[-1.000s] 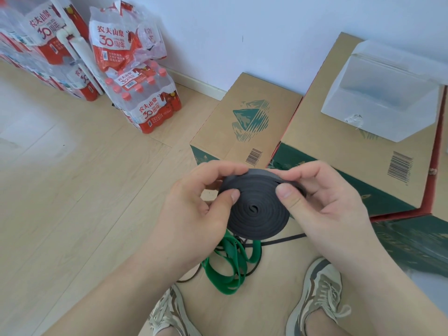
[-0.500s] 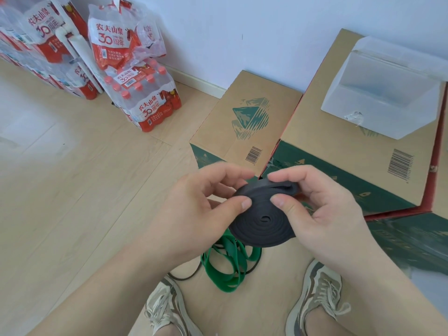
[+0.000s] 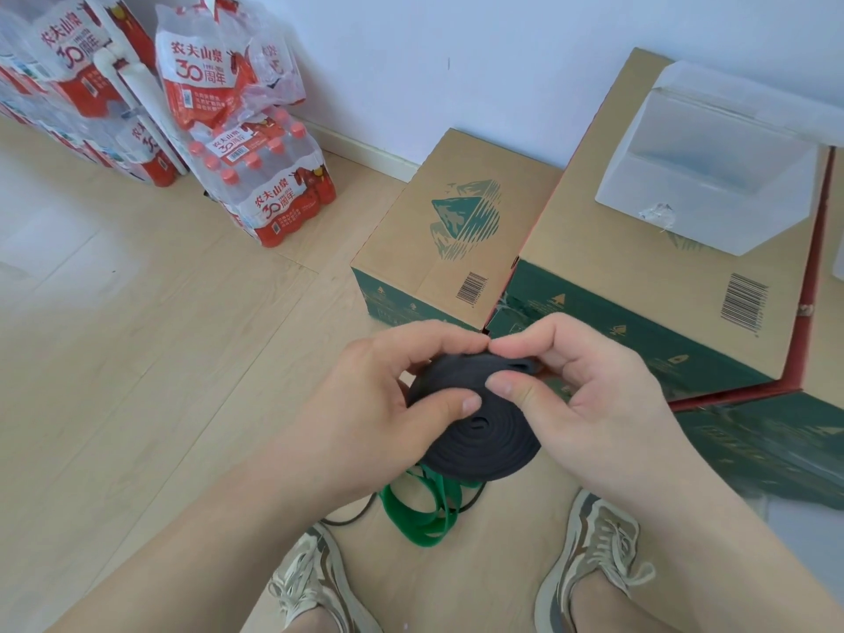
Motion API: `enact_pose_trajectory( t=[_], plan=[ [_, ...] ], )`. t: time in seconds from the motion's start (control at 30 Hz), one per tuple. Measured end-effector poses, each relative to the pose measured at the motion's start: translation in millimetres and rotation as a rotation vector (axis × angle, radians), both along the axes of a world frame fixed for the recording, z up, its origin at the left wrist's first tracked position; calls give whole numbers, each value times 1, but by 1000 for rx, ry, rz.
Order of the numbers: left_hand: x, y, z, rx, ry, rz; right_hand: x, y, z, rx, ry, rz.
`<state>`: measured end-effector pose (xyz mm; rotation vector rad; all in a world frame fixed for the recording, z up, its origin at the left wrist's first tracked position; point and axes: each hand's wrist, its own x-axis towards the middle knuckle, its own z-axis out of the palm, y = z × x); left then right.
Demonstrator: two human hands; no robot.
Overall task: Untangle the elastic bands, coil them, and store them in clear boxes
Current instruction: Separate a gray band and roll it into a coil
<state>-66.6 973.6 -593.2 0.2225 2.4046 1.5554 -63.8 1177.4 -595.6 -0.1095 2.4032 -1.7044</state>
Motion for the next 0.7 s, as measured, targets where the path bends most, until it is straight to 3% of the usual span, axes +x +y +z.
enact_pose_trajectory(
  t=[0.23, 0.7],
  plan=[
    [-3, 7, 5, 18, 91, 75, -1, 10, 4, -86, 55, -76],
    [-13, 75, 12, 60, 47, 81, 6, 71, 6, -51, 77, -185]
  ],
)
